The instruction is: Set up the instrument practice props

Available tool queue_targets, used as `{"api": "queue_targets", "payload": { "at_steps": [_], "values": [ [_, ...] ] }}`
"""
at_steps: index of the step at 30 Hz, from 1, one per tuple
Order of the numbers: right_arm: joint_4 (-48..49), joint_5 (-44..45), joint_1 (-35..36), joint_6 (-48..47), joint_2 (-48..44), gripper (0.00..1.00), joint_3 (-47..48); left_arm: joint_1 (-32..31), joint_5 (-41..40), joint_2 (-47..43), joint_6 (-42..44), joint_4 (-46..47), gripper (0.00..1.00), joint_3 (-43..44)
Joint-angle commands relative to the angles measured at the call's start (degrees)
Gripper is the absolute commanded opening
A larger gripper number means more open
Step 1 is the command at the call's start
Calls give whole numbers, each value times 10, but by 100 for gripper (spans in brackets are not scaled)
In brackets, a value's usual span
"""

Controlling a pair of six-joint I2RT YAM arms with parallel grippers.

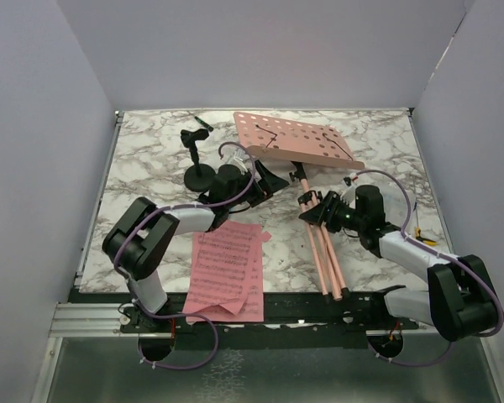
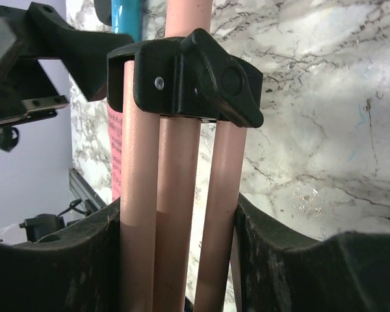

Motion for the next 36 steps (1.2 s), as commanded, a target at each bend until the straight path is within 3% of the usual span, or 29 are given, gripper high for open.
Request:
{"api": "queue_targets", "payload": {
  "at_steps": [1, 9, 18, 36],
  "values": [
    [166, -69, 4, 26, -41, 0, 3, -19, -41, 70, -58, 91, 88, 24],
    [195, -85, 4, 58, -53, 0, -14, -47, -57, 154, -112, 212, 78, 53],
    [189, -74, 4, 69, -65, 0, -9, -55, -89, 146, -98, 229, 77, 34],
    [290, -26, 4, 187, -70, 0, -19, -46, -118, 20, -56, 228, 92, -105]
  ]
}}
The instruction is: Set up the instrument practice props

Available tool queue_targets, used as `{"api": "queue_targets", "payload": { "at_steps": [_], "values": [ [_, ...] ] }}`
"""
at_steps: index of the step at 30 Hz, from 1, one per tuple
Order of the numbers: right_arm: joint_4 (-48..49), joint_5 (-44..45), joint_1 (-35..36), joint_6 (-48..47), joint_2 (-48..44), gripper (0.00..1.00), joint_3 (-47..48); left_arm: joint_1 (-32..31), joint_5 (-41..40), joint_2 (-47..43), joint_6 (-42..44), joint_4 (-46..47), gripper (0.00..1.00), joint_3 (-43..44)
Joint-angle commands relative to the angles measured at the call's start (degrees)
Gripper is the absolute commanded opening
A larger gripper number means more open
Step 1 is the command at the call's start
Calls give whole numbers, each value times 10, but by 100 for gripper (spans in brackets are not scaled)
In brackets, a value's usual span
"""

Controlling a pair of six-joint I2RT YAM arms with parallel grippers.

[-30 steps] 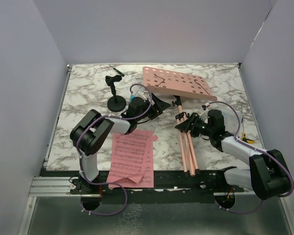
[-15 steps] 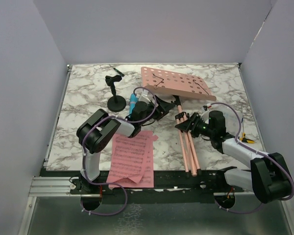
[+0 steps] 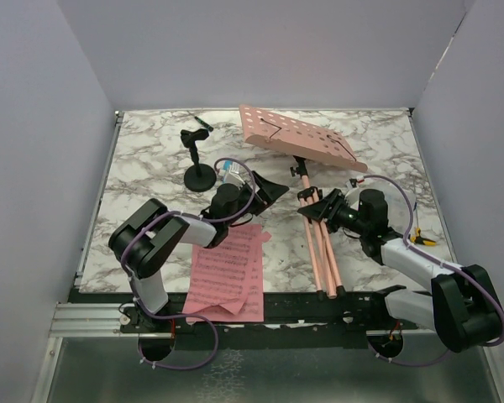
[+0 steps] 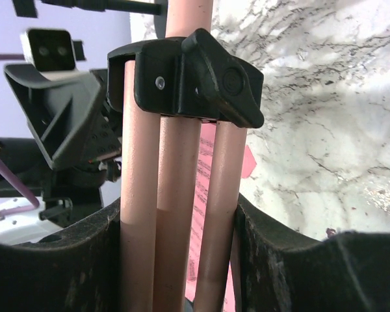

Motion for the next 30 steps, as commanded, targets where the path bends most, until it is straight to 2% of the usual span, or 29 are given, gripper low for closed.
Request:
{"api": "queue_targets", "payload": {
  "at_steps": [1, 7, 17, 22, 25, 30],
  "values": [
    [220, -20, 1, 30, -27, 0, 21, 11, -19, -45, 12, 16, 92, -38],
    [262, -54, 2, 47, -29, 0, 20, 21, 18, -21, -17, 27, 91, -17],
    [251, -82, 1, 15, -68, 0, 10, 20, 70, 59, -108, 139, 86, 51],
    [276, -105, 1, 16, -63, 0, 6, 18, 87, 101, -155, 194, 84, 84],
    [286, -115, 2, 17, -57, 0, 8, 15, 93, 126, -179, 220, 81, 99],
    [289, -128, 2, 16, -49, 0, 13, 4, 92, 165, -190, 232, 69, 131]
  ]
}}
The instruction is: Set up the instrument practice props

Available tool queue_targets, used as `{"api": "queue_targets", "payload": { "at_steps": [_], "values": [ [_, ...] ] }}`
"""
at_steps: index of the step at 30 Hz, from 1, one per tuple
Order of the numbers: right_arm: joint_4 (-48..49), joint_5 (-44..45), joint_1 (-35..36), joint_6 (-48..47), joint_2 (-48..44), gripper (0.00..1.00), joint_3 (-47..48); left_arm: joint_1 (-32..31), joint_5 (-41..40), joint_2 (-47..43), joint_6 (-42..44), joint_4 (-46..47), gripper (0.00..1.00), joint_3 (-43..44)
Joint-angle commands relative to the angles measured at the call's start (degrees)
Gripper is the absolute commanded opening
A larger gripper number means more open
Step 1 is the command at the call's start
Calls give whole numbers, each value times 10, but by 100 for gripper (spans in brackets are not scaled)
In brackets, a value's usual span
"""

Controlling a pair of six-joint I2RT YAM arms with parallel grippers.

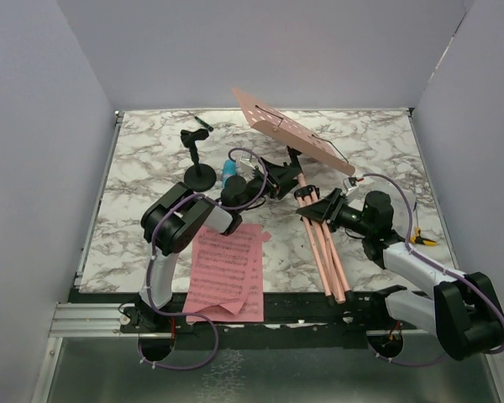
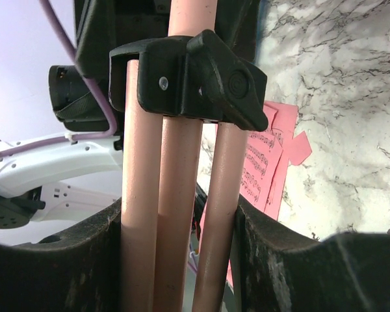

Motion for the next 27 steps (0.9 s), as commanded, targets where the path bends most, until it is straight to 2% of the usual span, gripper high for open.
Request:
{"api": "queue_targets", "payload": {
  "at_steps": [1, 4, 16, 19, 24, 27],
  "values": [
    [210, -52, 2, -41, -21, 0, 30, -9, 14, 32, -22, 42, 65, 27],
    [209, -56, 2, -41, -20, 0, 29, -11, 12, 45, -26, 46, 53, 42],
    [175, -64, 2, -60, -19, 0, 30, -15, 20, 63, -31, 50, 35, 80],
    [174, -64, 2, -62, -16, 0, 31, -15, 23, 62, -30, 50, 25, 78],
    [151, -69, 2, -77, -14, 0, 39, -14, 32, 64, -31, 50, 0, 82],
    [119, -64, 2, -98, -18, 0, 43, -15, 39, 59, -29, 50, 0, 81]
  ]
}}
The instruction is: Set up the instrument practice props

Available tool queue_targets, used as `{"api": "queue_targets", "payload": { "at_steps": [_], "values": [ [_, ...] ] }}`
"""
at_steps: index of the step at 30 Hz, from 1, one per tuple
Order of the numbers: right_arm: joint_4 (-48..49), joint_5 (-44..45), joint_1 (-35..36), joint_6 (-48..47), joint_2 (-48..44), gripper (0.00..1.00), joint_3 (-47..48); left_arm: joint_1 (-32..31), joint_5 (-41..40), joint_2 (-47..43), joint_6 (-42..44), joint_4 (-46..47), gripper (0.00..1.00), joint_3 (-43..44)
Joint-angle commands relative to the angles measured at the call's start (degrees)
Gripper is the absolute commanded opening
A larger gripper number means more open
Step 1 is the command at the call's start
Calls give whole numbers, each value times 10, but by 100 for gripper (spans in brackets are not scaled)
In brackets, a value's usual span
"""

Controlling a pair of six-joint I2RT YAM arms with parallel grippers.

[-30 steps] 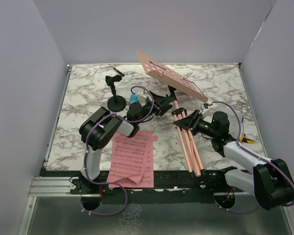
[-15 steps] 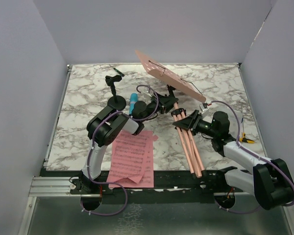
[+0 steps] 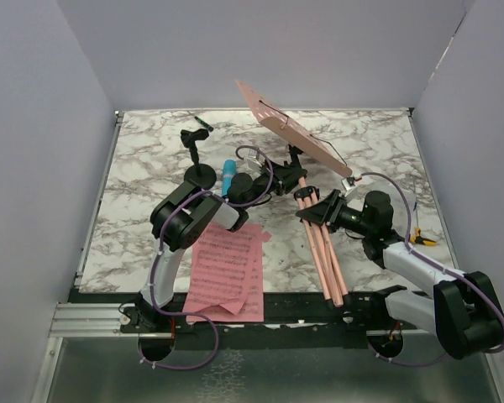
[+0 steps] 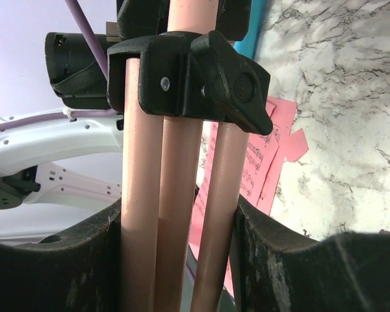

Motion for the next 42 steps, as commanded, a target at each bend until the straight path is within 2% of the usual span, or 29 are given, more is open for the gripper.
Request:
{"api": "queue_targets", "payload": {
  "at_steps": [1, 7, 13, 26, 42],
  "values": [
    [103, -37, 2, -78, -24, 0, 44, -4, 26, -2, 10, 34, 0, 14],
    [28, -24, 2, -126, -34, 0, 54, -4, 46, -14, 31, 24, 0, 29],
    [-3, -21, 2, -155, -33, 0, 61, -7, 63, -34, 68, -8, 0, 34],
    [-77, 5, 2, -217, -36, 0, 72, -18, 59, -131, 251, -232, 0, 62],
    [-143, 44, 2, -288, -41, 0, 112, -40, 55, -212, 386, -348, 0, 95]
  ]
}}
